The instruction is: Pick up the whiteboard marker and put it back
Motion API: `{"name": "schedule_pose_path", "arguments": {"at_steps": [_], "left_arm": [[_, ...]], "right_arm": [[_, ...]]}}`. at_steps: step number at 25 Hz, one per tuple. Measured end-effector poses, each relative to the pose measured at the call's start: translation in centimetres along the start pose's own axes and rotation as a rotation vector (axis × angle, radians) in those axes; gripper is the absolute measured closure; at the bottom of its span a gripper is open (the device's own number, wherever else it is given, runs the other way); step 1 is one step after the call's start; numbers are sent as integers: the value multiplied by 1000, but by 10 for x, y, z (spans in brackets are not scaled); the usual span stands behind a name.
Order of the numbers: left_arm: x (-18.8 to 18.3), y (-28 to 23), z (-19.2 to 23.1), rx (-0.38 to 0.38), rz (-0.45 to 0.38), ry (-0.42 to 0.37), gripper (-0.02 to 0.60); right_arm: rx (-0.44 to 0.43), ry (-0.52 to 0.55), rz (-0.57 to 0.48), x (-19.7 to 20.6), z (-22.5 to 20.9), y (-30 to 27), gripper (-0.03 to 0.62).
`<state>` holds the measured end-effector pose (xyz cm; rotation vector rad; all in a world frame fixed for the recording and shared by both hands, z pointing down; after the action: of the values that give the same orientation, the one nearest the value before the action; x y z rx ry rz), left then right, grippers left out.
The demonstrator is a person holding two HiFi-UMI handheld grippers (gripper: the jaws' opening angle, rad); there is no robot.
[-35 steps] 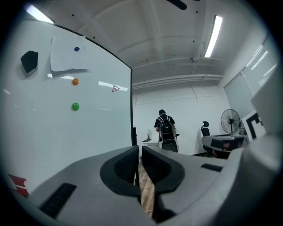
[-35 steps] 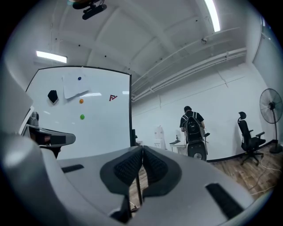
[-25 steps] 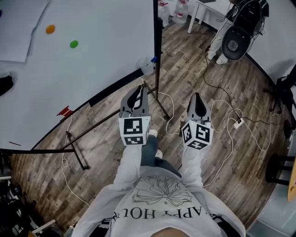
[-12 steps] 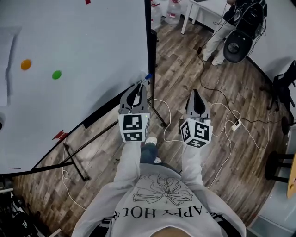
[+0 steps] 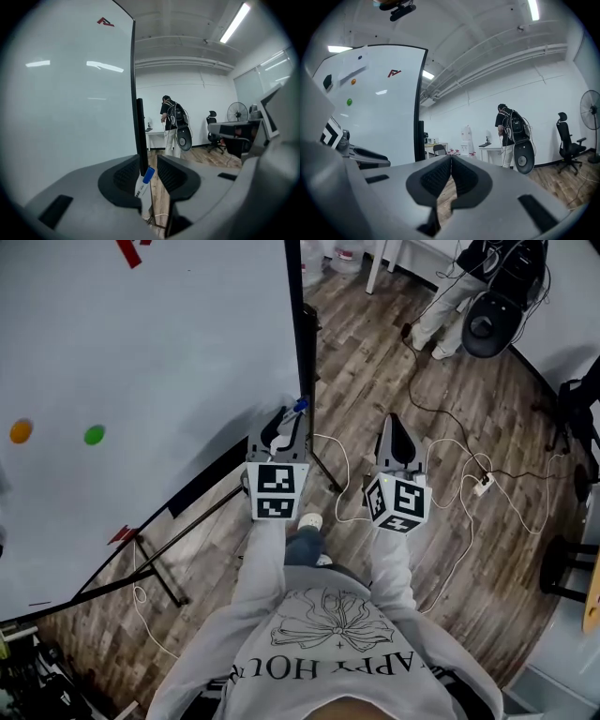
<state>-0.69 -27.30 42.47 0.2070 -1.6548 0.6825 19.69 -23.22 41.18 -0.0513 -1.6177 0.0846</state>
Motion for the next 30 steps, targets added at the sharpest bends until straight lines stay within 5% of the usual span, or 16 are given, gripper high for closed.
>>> {"name": "schedule_pose_path", "arguments": {"at_steps": [13,30], "left_arm": [[28,-51,1,92,172,-100,460],[40,-72,6,99,254,-148,492]], "right_arm": [[51,-19,65,26,-14,-24,591],[79,-23,109,44,-24,-27,591]]}}
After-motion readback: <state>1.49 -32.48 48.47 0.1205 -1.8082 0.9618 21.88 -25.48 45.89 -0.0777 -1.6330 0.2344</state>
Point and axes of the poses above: the fingertips, and each gripper's own axes: y backward along the fingers, z to its left, x out of its underside, the point moved 6 cm from there along y, backward along the fingers, and after that the axes turned 3 degrees about x, right-handed, at the moved point
